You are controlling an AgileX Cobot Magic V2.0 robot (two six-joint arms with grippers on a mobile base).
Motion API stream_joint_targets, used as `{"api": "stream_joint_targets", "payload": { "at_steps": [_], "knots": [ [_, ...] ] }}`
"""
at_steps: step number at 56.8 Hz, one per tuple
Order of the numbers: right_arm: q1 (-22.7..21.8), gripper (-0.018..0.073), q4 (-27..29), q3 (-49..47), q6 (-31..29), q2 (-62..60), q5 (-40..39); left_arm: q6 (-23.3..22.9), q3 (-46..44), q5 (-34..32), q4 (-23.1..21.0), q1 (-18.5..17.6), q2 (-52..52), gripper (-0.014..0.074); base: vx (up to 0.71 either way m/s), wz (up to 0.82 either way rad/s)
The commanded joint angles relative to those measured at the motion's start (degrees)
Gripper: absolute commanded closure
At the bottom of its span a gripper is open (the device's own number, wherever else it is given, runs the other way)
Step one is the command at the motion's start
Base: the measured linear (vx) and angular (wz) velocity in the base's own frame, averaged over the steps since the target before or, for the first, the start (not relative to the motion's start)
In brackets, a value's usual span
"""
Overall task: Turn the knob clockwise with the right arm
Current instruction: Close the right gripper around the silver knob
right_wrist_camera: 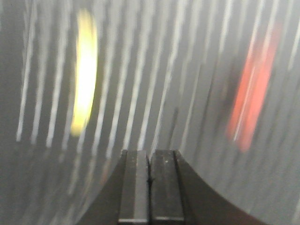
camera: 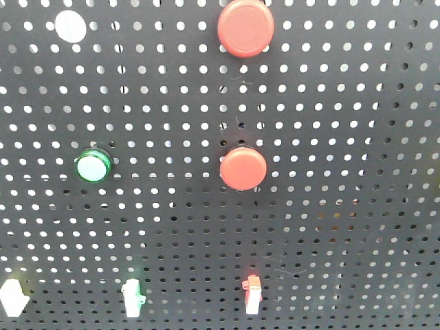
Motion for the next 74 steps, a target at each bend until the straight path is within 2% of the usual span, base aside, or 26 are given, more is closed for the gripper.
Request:
{"api": "stream_joint_targets", "payload": {
  "at_steps": [1,12,17,21,24,27,31,34,38,56,74],
  "knots": [
    [-0.1,0.0562,-0.3,-10.9,-2.7,8.8,2.6,-0.2,1.9,-4.9,-0.6,-0.4,-0.9,0.0603,0.00,0.00],
    [-0.1,0.0562,-0.3,-24.8,-3.1,19.0,9.5,-0.2,1.9,-4.9,-0.6,-0.4,-0.9,0.0603,0.00,0.00],
    [-0.1,0.0562,1.7,-28.9,-6.7,21.8,11.4,-0.2,1.9,-4.9,-0.6,-0.4,-0.9,0.0603,0.00,0.00],
    [-0.1,0.0562,5.7,-31.9,-14.1,23.6,12.7,-0.2,1.9,-4.9,-0.6,-0.4,-0.9,0.0603,0.00,0.00],
    [-0.1,0.0562,9.7,-34.0,-21.7,24.8,13.7,-0.2,1.9,-4.9,-0.6,-0.4,-0.9,0.0603,0.00,0.00],
    [0.4,0.0562,15.2,-36.1,-31.4,26.1,15.0,-0.2,1.9,-4.9,-0.6,-0.4,-0.9,0.0603,0.00,0.00],
    [1.4,0.0562,22.6,-37.8,-40.4,27.5,15.5,-0.2,1.9,-4.9,-0.6,-0.4,-0.9,0.0603,0.00,0.00],
    [1.4,0.0562,27.5,-39.0,-45.0,28.6,15.2,-0.2,1.9,-4.9,-0.6,-0.4,-0.9,0.0603,0.00,0.00],
    [1.3,0.0562,30.8,-40.1,-48.7,30.1,14.1,-0.2,1.9,-4.9,-0.6,-0.4,-0.9,0.0603,0.00,0.00],
    [1.3,0.0535,28.3,-41.3,-49.3,33.7,11.0,-0.2,1.9,-4.9,-0.6,-0.4,-0.9,0.0603,0.00,0.00],
    [1.3,0.0397,23.5,-41.3,-46.5,33.7,8.5,-0.2,1.9,-4.9,-0.6,-0.4,-0.9,0.0603,0.00,0.00]
  ]
}}
